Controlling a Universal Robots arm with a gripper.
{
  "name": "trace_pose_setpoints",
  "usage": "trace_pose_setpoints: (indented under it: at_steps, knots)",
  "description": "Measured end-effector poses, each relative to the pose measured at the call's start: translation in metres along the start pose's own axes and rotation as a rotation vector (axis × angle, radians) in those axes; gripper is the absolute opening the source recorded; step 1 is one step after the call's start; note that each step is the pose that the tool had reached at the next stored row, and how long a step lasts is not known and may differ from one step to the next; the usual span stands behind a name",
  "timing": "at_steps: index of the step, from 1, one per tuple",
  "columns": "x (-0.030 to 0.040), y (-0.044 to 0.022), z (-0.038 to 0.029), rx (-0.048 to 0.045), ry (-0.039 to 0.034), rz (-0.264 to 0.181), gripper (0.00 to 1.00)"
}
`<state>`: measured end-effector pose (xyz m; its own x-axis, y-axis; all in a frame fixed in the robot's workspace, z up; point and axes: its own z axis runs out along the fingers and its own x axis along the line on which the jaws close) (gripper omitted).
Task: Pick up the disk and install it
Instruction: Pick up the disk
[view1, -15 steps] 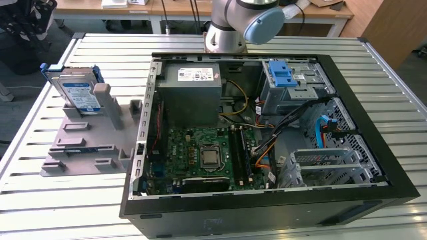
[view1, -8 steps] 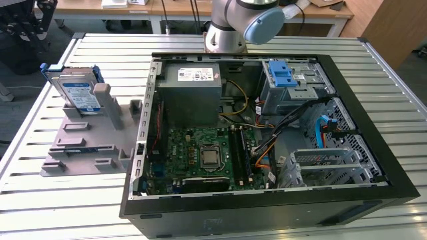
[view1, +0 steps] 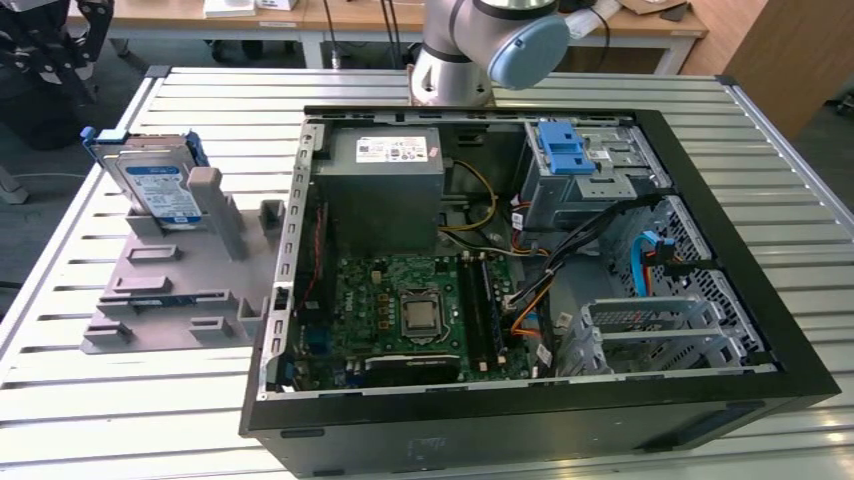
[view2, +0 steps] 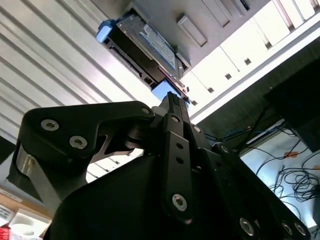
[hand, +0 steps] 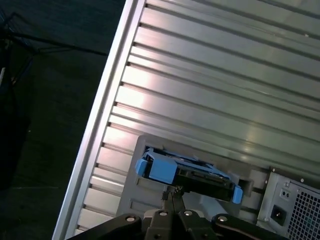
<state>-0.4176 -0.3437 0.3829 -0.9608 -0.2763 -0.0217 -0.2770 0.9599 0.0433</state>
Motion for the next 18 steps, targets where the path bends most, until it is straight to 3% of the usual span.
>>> trace_pose_setpoints:
  at_steps: [10,18]
  knots:
    - [0.0,0.0,0.0003,-0.0037,0.0075,-0.173,0.11]
    - [0.0,0.0,0.0005,-0.0059,0.0118,-0.273,0.11]
